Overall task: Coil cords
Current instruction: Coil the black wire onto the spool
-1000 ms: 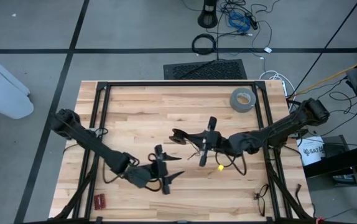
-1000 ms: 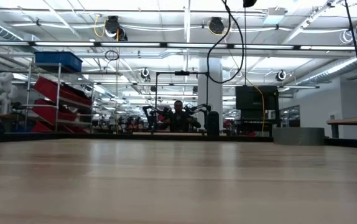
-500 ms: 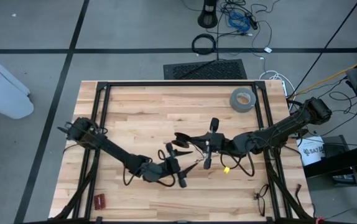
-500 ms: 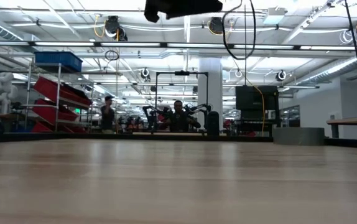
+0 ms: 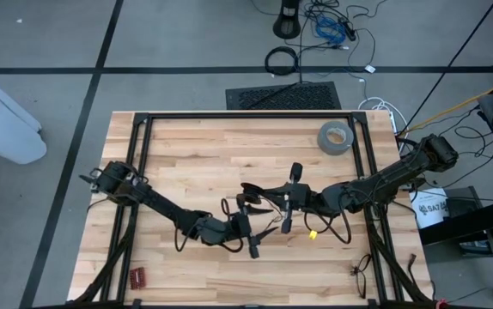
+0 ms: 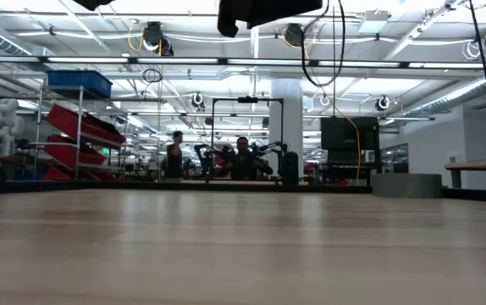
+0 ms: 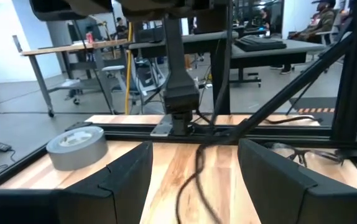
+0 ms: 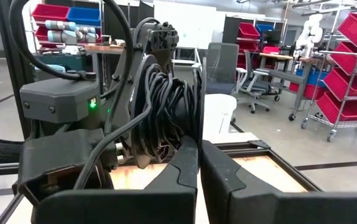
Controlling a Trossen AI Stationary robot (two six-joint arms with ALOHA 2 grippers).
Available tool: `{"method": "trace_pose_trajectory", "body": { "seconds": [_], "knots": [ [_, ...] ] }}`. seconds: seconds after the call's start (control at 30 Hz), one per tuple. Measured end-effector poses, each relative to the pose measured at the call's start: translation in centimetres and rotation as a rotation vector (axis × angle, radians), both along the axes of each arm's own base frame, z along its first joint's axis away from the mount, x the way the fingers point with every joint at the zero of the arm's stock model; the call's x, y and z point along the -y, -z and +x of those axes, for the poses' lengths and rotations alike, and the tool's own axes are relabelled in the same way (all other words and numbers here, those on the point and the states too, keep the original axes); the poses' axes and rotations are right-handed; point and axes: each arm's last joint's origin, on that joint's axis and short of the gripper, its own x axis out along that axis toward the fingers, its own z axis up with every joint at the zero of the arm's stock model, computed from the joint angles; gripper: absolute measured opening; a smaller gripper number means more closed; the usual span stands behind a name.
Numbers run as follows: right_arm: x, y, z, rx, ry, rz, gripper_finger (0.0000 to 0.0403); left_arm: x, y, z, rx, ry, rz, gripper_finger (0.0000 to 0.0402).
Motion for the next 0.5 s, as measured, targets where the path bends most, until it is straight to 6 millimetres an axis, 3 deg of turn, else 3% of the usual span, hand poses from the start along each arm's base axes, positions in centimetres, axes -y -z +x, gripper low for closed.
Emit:
{"method": "trace_pose_trajectory", "body": {
  "seconds": [0.23,0.5],
  "knots": [
    [0.00,-0.01,0.00,0.001,0.000,0.000,0.0000,-0.26,-0.01,0.11,-0.001,-0.007,0.003,0.0227],
    [0.00,-0.01,0.00,0.001,0.001,-0.001,0.0000,-0.28,0.04,0.12,-0.005,-0.006,0.005,0.0136]
  ]
}}
